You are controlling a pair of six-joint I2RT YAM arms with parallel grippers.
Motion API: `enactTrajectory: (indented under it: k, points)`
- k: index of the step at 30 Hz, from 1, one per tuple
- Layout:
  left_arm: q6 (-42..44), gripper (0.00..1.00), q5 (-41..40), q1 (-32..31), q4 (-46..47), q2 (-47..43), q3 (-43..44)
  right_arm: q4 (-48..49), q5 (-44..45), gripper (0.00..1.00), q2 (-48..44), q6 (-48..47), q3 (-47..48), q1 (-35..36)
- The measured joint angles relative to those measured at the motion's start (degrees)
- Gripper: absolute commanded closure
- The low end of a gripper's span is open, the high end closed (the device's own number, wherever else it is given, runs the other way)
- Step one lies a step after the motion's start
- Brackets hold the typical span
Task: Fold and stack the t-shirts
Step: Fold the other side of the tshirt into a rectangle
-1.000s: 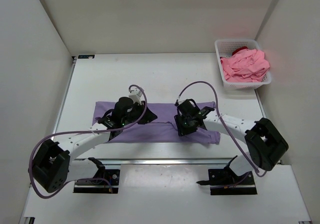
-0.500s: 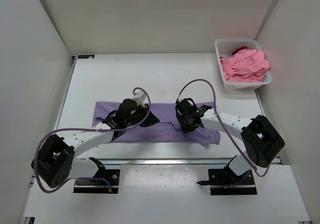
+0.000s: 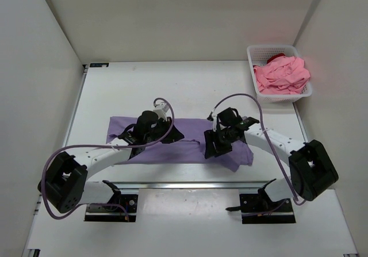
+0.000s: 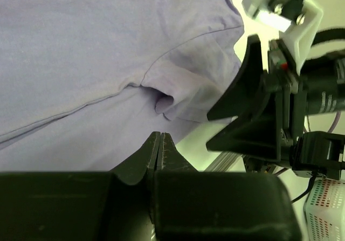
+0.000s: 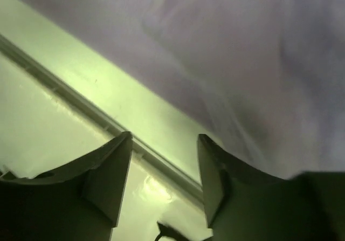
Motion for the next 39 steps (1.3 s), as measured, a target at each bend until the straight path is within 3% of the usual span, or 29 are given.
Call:
enactTrajectory:
  k: [3, 5, 7, 10, 11, 12, 13, 14, 15, 17, 18, 19, 21, 24, 26, 34, 39]
  points:
    - [0.2, 0.92, 0.2, 0.0, -0.6, 0.3, 0.2, -1.7, -0.6, 0.62, -1.1, -0.9, 0.0, -0.9]
    - [0.5, 0.89, 0.2, -0.3, -1.1, 1.1, 0.9, -1.3, -1.0, 0.78, -4.0, -0.8, -0.4, -5.1]
    - [1.1, 0.83, 0.3, -0.7, -1.5, 2.4, 2.1, 0.3, -0.3, 0.79, -8.0, -0.2, -1.6, -11.7]
    - [2.1, 0.74, 0.8, -1.6, -1.6, 5.1, 3.8, 3.9, 2.1, 0.67, -11.9, 1.6, -3.9, -22.5]
    - [2.3, 0.66, 0.9, -2.1, -1.7, 5.9, 4.1, 5.4, 2.6, 0.64, -12.2, 2.4, -4.8, -25.6]
    - [2.8, 0.51, 0.8, -2.7, -2.1, 6.8, 4.4, 6.8, 3.3, 0.62, -12.1, 3.2, -5.7, -28.2]
    - [3.4, 0.43, 0.8, -3.4, -2.4, 7.5, 4.5, 8.0, 4.1, 0.61, -11.8, 4.0, -6.4, -30.3]
    - [3.8, 0.26, 0.9, -4.1, -2.6, 8.1, 4.7, 9.1, 4.8, 0.61, -11.2, 4.7, -6.8, -32.0]
    - [4.2, 0.17, 0.9, -4.9, -2.7, 8.8, 4.7, 10.0, 5.5, 0.6, -10.5, 5.1, -6.9, -33.1]
    - [4.2, 0.13, 1.1, -6.1, -2.8, 9.9, 4.7, 12.7, 6.5, 0.6, -8.2, 5.9, -6.9, -35.2]
    - [4.1, 0.17, 1.3, -6.7, -2.8, 10.5, 4.7, 14.2, 6.7, 0.62, -6.8, 6.5, -6.8, -35.8]
    - [4.0, 0.37, 1.4, -7.1, -2.7, 10.9, 4.7, 15.6, 6.6, 0.62, -5.4, 6.9, -6.8, -36.3]
    - [3.4, 0.58, 1.5, -7.4, -2.1, 11.5, 4.5, 17.9, 7.0, 0.62, -2.4, 7.8, -6.8, -36.6]
    - [2.8, 0.7, 1.6, -7.0, -0.5, 11.4, 3.2, 20.7, 7.0, 0.66, 1.1, 8.7, -6.8, -36.4]
    - [2.5, 0.72, 1.8, -6.3, -0.4, 11.5, 2.2, 22.5, 6.8, 0.69, 3.0, 9.5, -6.8, -36.3]
    - [2.5, 0.77, 1.7, -4.9, -1.1, 11.6, 0.8, 25.8, 7.8, 1.0, 4.7, 11.1, -5.4, -34.5]
    - [2.6, 0.77, 1.5, -3.6, -1.9, 13.7, -0.2, 26.2, 8.6, 1.0, 7.2, 10.9, -1.2, -34.1]
